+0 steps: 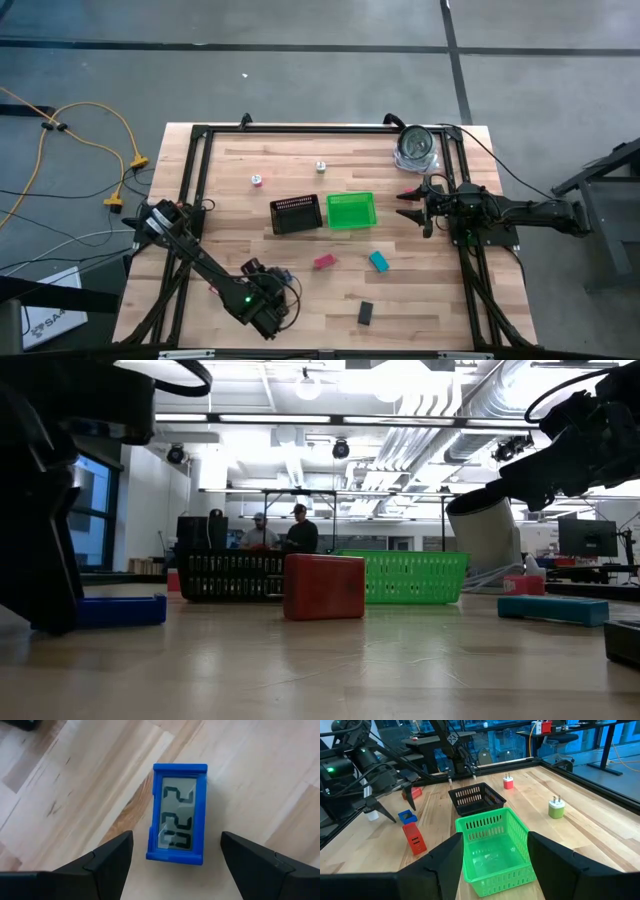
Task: Pick & Place Office items
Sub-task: Put the blue digital timer into the green bin
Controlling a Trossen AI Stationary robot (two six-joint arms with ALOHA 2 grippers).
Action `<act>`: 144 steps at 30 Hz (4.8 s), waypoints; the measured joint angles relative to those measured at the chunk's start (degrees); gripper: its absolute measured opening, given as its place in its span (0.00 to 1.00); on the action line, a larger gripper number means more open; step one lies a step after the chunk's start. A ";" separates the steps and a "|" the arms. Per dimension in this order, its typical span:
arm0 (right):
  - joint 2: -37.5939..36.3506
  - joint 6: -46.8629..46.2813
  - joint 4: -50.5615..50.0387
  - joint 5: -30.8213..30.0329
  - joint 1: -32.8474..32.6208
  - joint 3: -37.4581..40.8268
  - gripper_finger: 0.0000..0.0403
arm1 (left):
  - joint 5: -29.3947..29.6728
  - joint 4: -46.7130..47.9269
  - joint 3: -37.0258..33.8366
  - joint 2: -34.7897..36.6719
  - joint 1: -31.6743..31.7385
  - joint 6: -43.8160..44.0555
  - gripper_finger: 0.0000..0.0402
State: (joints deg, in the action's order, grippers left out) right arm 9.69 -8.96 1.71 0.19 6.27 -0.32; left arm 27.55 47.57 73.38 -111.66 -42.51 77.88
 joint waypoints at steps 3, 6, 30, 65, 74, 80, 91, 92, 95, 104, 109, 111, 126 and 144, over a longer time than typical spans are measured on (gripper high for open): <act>0.00 0.00 0.00 0.00 0.02 0.02 0.51 | 0.04 -0.14 -0.98 0.57 -0.05 0.57 0.73; 0.00 -0.02 0.01 0.00 0.01 0.02 0.51 | 0.02 -0.79 -1.50 0.84 -0.05 0.61 0.73; 0.00 -0.02 0.00 0.00 0.01 0.02 0.51 | -0.70 -1.86 -1.57 0.86 -0.03 1.12 0.63; 0.00 -0.01 -0.02 0.00 0.01 0.02 0.51 | -0.85 -2.56 -1.59 0.90 -0.05 1.51 0.39; 0.00 -0.02 -0.02 0.00 0.02 0.00 0.51 | -0.79 -2.60 -1.59 0.90 -0.05 1.49 0.40; 0.00 -0.01 -0.02 0.02 0.00 0.02 0.51 | -0.21 -2.65 -1.59 0.90 -0.07 1.47 0.40; 0.00 -0.02 -0.02 0.02 0.00 0.02 0.51 | 1.25 -2.91 -1.59 1.63 -0.03 1.30 0.40; 0.00 -0.02 -0.02 0.02 0.00 0.02 0.51 | 1.27 -2.91 -1.59 1.90 -0.03 1.32 0.40; 0.00 0.00 -0.02 0.02 0.01 0.02 0.51 | 1.27 -2.87 -1.59 2.57 0.01 1.49 0.40; 0.00 -0.02 -0.02 0.02 -0.01 0.02 0.51 | 1.27 -2.91 -1.59 5.72 1.91 -1.79 0.40; 0.00 -0.01 -0.02 0.02 0.02 0.02 0.51 | 1.01 -2.88 -1.59 7.14 3.25 -5.14 0.40; 0.00 -0.02 -0.02 0.02 0.02 0.02 0.51 | 0.84 -2.84 -1.59 7.59 3.78 -6.80 0.40; 0.00 0.00 -0.02 0.02 0.01 0.02 0.51 | -4.11 -2.89 -1.59 12.33 11.84 -22.01 0.40; 0.00 -0.02 -0.02 0.02 0.02 0.00 0.51 | -10.80 -8.37 -1.57 14.26 23.69 -44.34 0.40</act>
State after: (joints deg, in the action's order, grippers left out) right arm 9.69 -8.97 1.69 0.21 6.28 -0.32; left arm 16.76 39.20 71.81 -97.41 -18.83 33.54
